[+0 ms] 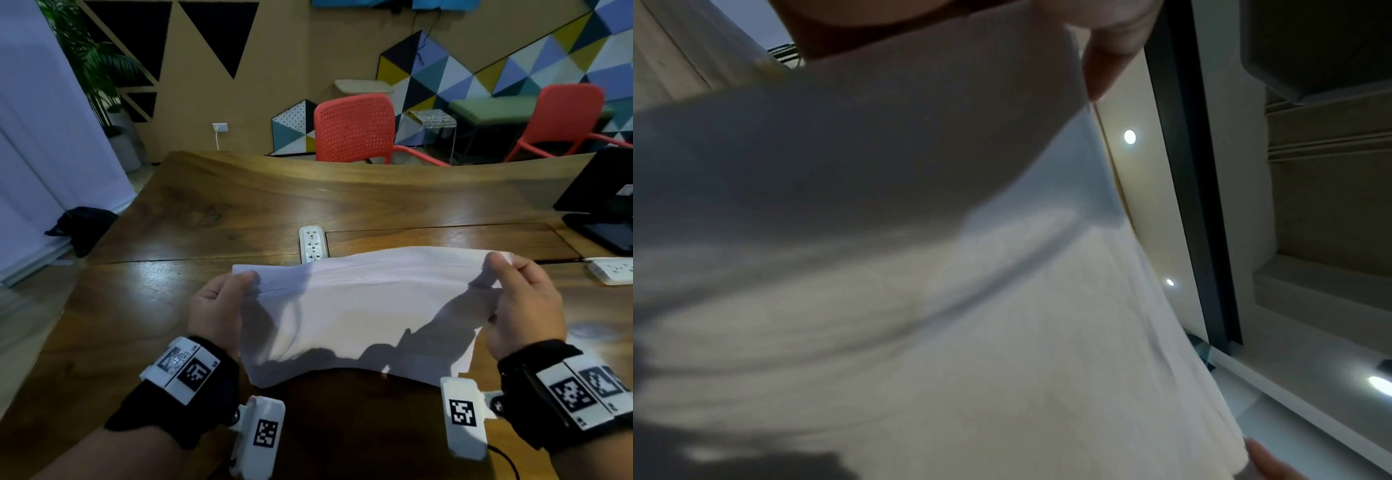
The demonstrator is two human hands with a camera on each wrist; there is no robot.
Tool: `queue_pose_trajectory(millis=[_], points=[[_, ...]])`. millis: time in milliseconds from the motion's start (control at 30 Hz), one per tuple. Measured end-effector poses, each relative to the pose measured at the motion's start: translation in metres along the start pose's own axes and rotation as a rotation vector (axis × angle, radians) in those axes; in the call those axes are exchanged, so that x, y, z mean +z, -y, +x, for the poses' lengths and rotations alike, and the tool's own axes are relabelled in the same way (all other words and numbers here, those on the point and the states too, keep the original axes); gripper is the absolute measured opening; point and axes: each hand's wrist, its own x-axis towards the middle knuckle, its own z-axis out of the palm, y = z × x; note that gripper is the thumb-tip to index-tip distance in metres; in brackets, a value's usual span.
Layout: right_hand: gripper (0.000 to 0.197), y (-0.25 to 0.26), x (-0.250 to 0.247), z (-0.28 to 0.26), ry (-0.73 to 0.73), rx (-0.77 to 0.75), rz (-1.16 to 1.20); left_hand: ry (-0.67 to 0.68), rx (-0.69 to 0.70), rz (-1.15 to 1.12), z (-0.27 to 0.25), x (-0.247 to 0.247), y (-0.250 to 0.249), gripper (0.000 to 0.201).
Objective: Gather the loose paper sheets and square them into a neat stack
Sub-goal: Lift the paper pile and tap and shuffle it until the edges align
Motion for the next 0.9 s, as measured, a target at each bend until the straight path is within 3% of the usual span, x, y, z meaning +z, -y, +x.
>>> queue_pose_trajectory(millis=[167,233,300,400,533,767,833,900], points=[[0.021,-0.001,-0.012,-0.005,-0.012,-0.014,0.069,-0.022,0.022,0.002,-0.006,0.002,-0.002,0.041],[0.008,0.002,-0.01,-0.008,0.025,0.005,0.13,-0.039,0.015,-0.009,-0.006,0.002,-0.002,0.027],[0.025,0.004,-0.008,-0.01,0.045,-0.022,0.122,-0.028,0.005,-0.003,-0.007,0.004,-0.003,0.02],[0.037,0.006,-0.001,-0.015,0.042,-0.072,0.14,0.016,0.036,0.008,-0.01,0.005,-0.001,0.028],[0.017,0.003,0.002,-0.014,0.042,-0.085,0.086,0.087,0.091,0.036,-0.013,0.002,-0.003,0.022],[0.028,0.004,-0.013,-0.009,-0.014,0.05,-0.001,0.037,-0.002,0.027,-0.004,-0.002,-0.002,0.017],[0.022,0.002,-0.018,-0.01,-0.008,0.107,0.029,0.067,0.009,0.029,-0.005,-0.003,-0.001,0.037],[0.013,0.0,-0.019,-0.011,0.027,0.136,0.129,0.087,0.025,0.028,-0.007,-0.002,-0.001,0.043]])
